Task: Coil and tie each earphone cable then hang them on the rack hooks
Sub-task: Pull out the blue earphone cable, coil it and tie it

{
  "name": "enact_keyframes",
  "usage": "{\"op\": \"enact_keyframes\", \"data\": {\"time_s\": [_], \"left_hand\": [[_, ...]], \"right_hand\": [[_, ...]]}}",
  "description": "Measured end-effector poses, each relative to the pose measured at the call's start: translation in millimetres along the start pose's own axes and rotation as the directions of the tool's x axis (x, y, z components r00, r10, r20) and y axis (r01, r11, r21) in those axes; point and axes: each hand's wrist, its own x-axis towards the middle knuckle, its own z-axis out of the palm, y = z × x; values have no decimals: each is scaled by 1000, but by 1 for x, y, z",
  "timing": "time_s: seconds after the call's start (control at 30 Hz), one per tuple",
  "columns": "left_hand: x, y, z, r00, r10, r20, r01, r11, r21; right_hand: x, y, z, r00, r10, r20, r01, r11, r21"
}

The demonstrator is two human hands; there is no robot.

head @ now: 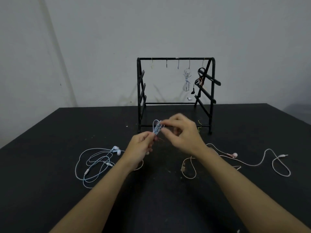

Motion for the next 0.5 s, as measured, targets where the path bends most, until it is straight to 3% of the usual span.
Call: {"op": "enact_keyframes", "data": {"time_s": [0.07, 0.17, 0.23, 0.37, 0.5], "left_hand": [[0, 8, -3, 999, 23, 44, -26, 997, 71], [-1, 20, -5, 993, 85, 87, -98, 983, 157], [-2, 25, -6, 987, 130, 98, -145, 975, 170], [-3, 30, -1, 982, 186, 42, -190, 969, 156], [-4, 31, 4, 981, 191, -36, -188, 979, 77]], "right_hand": [[2, 1, -8, 973, -232, 17, 231, 954, -189], [4, 8, -12, 865, -436, 249, 502, 763, -408], [3, 14, -9, 845, -477, 242, 534, 743, -402], [-2, 16, -4, 829, -554, 80, 533, 737, -415], [-5, 13, -4, 831, -556, 12, 503, 742, -443]]}}
